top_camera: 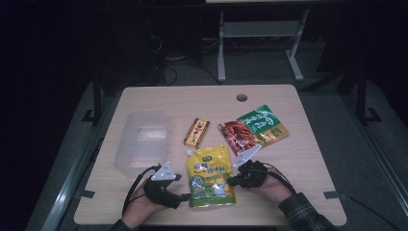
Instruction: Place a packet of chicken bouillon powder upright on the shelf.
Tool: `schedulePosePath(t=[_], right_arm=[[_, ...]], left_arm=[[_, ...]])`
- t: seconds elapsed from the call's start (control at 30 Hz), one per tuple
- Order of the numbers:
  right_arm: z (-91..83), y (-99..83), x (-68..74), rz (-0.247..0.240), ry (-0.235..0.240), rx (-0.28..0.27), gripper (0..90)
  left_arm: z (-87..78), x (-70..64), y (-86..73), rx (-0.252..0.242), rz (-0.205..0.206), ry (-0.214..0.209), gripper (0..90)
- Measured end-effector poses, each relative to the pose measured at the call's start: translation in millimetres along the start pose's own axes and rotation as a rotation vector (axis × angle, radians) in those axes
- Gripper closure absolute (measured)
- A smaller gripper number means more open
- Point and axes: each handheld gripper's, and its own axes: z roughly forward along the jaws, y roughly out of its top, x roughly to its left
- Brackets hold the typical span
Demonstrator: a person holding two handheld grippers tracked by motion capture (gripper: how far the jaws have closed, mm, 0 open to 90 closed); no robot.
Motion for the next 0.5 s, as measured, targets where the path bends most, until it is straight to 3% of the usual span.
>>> schedulePosePath(t=[0.1,0.2,0.37,0.4,0.43,0.5], right_arm=[[-2.3,3.8,-0.1,0.003,-0.010,-0.014,89.8],[-9.6,11.8,-6.8,0.043,-0.040,-0.050,89.8],[-17.0,29.2,-29.3,0.095,-0.134,-0.098,89.8],[-15.9,35.6,-39.9,0.114,-0.166,-0.106,89.8],[-15.9,35.6,-39.9,0.114,-0.166,-0.106,89.8],[-9.7,45.6,-54.5,0.124,-0.201,-0.108,89.8]], left_arm=[[0.0,0.1,0.0,0.000,0.001,0.000,21.6],[0.6,0.4,0.2,0.004,0.002,0.000,21.6],[2.2,-0.7,0.6,-0.001,-0.001,-0.001,21.6],[2.2,-0.7,0.6,-0.001,-0.001,-0.001,21.6],[2.1,-0.7,0.7,-0.002,-0.001,-0.002,21.6],[2.1,-0.7,0.7,-0.001,-0.003,-0.005,21.6]])
